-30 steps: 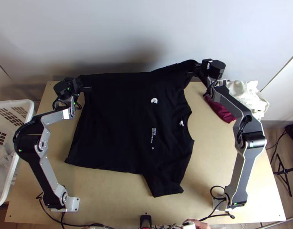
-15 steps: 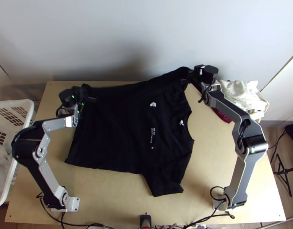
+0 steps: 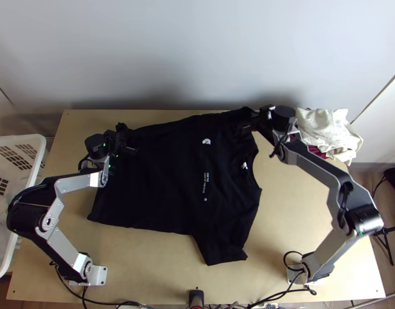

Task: Fold the t-shirt

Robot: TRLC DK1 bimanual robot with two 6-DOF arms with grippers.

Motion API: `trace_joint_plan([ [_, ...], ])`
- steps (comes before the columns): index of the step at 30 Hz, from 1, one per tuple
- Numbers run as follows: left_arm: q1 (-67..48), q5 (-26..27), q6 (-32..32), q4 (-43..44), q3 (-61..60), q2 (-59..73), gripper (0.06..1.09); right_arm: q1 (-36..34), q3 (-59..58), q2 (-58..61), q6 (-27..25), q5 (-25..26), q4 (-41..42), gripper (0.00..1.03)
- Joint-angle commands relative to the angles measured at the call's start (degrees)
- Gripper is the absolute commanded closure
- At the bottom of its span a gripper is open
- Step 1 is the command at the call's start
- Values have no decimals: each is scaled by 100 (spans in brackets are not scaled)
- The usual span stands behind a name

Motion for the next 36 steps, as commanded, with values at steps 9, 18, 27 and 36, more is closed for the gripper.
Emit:
trace_joint_plan([
  [9,579,5,25,-3,-395,-208,105,400,-2349,-1713,-497,7,-1,100],
  [18,772,5,25,-21,-474,-225,105,558,-2938,-2372,-612,7,-1,100],
  [27,878,14,25,-47,-457,-269,105,761,-3544,-2715,-568,7,-1,100],
  [36,992,638,16,-592,-843,-814,105,849,-3843,-2961,-550,-37,-36,100],
])
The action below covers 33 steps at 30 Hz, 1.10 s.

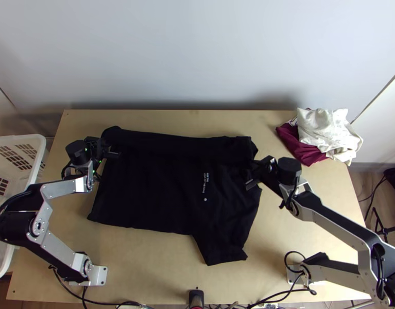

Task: Fold the t-shirt

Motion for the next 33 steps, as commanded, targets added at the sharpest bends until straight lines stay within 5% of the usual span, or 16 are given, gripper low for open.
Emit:
trace_joint_plan([
  [1,94,649,-41,-521,-315,-544,105,59,-320,-207,18,-107,-34,100],
  [5,76,816,-33,-1048,-420,-825,103,139,-293,-216,36,-344,-297,100],
  [6,85,913,-15,-1294,-420,-904,94,139,-293,-198,9,-353,-333,100],
  [8,85,1150,99,-1892,-420,-1089,58,130,-293,-128,1,-353,-333,94],
  [10,67,1176,161,-2489,-385,-1265,18,68,-153,-67,159,-406,-605,55],
  [11,67,1212,178,-2744,-358,-1335,15,7,-65,-40,300,-476,-781,39],
  [16,76,1440,592,-3913,-315,-1678,11,-20,111,-23,475,-696,-1282,19],
  [25,305,1510,873,-5390,-402,-2724,11,33,216,-1025,818,-977,-2714,18],
  [33,647,1783,1242,-6330,-728,-3682,11,42,313,-2194,1635,-1997,-4033,18],
])
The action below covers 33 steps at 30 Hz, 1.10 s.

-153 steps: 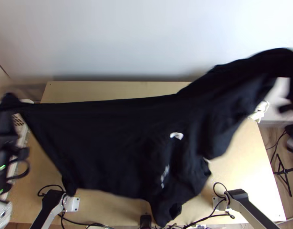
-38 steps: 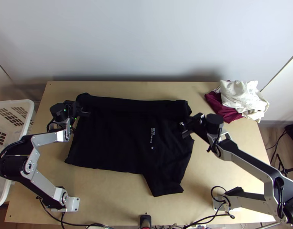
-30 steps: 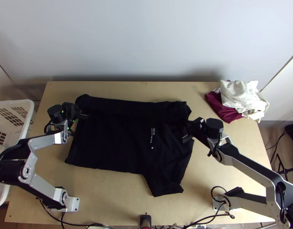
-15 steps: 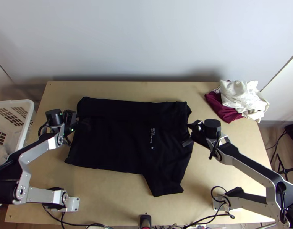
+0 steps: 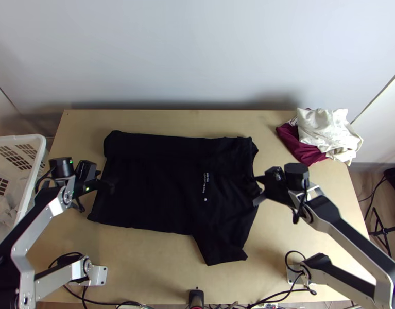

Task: Fold the t-shirt

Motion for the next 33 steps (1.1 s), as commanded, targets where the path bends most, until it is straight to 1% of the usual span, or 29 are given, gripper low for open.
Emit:
trace_joint_plan([
  [1,230,146,372,-1004,-201,-847,11,0,35,-885,501,-850,-1206,18],
  [3,265,155,408,-1277,-236,-1049,11,9,35,-955,510,-1149,-1645,18],
  [5,274,172,487,-1629,-254,-1146,11,9,35,-1008,554,-1421,-1882,18],
  [8,274,251,706,-2165,-280,-1278,11,9,-35,-1113,545,-1509,-1909,18],
  [12,336,278,759,-2358,-447,-1568,11,167,-96,-1131,545,-1518,-1970,18],
  [16,766,278,1234,-2745,-491,-1709,11,545,-105,-1236,510,-1518,-2278,18],
  [22,1531,278,2157,-3114,-465,-1735,11,870,-220,-1289,615,-1527,-2366,18],
  [25,1874,269,2526,-3263,-421,-1761,11,941,-255,-1350,633,-1527,-2366,18],
  [29,2269,269,3088,-3676,-333,-1946,11,950,-272,-1403,633,-1527,-2401,18],
  [33,2383,260,3405,-3949,-456,-2043,11,1020,-299,-1403,624,-1527,-2375,18],
])
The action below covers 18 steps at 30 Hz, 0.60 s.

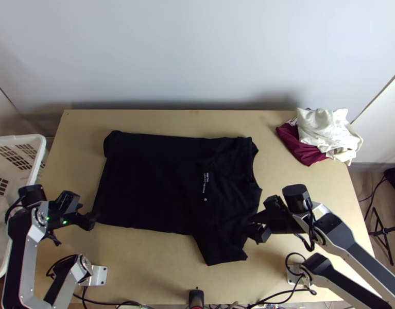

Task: Fold the t-shirt

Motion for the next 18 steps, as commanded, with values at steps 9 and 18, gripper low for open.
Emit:
trace_joint_plan([
  [9,443,0,776,-553,-311,-205,11,464,-80,-28,45,-1,-5,18],
  [18,390,18,697,-509,-399,-213,11,1080,-634,7,36,-28,144,18],
])
